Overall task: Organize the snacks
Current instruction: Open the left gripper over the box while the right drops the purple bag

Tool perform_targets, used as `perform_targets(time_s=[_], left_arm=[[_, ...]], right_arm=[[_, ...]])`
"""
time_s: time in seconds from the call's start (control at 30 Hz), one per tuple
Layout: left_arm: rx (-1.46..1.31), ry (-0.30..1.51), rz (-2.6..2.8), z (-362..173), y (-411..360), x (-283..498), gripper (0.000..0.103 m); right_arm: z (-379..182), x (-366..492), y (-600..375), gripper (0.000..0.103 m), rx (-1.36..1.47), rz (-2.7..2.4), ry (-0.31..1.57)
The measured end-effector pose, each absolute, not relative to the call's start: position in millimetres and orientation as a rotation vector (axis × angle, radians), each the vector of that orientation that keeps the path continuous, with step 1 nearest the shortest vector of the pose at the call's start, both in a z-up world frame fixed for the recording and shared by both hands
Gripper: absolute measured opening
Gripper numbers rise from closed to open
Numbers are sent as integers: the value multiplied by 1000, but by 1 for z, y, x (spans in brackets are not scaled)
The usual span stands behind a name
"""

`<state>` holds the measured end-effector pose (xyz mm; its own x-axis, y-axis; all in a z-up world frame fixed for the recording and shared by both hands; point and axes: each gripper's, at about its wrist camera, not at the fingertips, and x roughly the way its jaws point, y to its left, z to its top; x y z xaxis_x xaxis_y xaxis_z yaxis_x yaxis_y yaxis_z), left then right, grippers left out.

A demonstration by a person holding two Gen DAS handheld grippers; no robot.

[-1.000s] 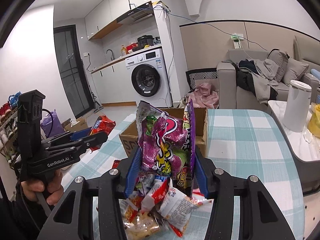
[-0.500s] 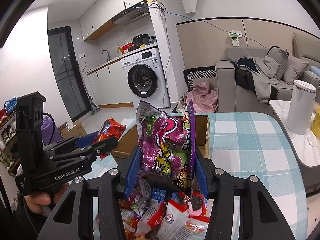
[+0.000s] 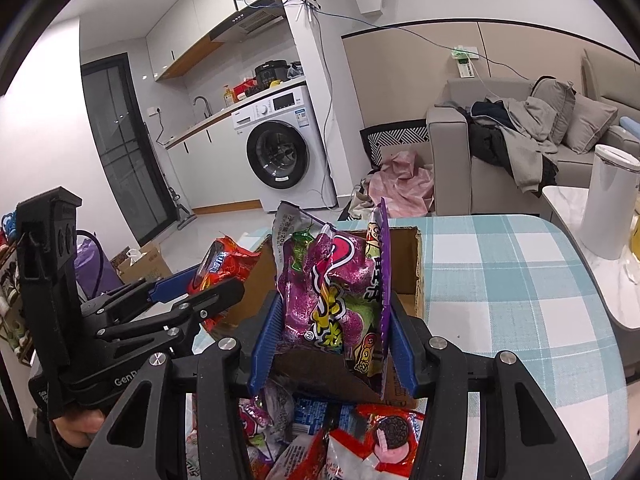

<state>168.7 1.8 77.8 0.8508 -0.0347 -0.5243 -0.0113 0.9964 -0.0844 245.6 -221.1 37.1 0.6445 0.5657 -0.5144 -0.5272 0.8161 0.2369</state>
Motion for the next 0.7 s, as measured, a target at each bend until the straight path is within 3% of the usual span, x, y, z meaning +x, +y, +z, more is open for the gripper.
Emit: perform_targets(time_s=[0.7], left_arm=[[-68, 632, 13, 43, -3, 209, 45]], right_arm=[[17, 276, -207, 51, 56, 594, 668]])
